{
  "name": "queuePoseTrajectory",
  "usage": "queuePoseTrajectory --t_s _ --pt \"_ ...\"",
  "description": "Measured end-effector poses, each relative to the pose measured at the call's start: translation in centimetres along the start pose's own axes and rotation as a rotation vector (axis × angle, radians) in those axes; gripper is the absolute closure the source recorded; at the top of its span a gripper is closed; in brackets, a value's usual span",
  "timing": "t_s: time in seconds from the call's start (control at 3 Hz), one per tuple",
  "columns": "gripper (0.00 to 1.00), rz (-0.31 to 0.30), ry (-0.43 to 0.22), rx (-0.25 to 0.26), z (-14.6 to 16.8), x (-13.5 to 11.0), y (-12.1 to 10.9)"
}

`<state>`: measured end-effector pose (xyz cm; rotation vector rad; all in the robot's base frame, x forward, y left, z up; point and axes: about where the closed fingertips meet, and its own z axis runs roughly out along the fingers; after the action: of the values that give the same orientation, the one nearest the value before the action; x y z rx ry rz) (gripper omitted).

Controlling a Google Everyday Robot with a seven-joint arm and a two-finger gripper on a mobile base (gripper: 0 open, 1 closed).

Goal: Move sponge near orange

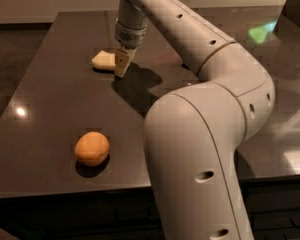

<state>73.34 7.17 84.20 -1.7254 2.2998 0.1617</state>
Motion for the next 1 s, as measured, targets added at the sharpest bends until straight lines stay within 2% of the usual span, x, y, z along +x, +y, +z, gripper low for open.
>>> queuePoseTrajectory --t_s 0.33,0.67,1.0 --pt "0.78 -0.029 -0.024 -0.014 -1.7 0.1 0.6" --pt "1.00 -0.066 -0.037 -0.024 -3.8 1.5 1.7" --pt "1.00 -0.119 -0.036 -0.039 -6.3 5.7 4.4"
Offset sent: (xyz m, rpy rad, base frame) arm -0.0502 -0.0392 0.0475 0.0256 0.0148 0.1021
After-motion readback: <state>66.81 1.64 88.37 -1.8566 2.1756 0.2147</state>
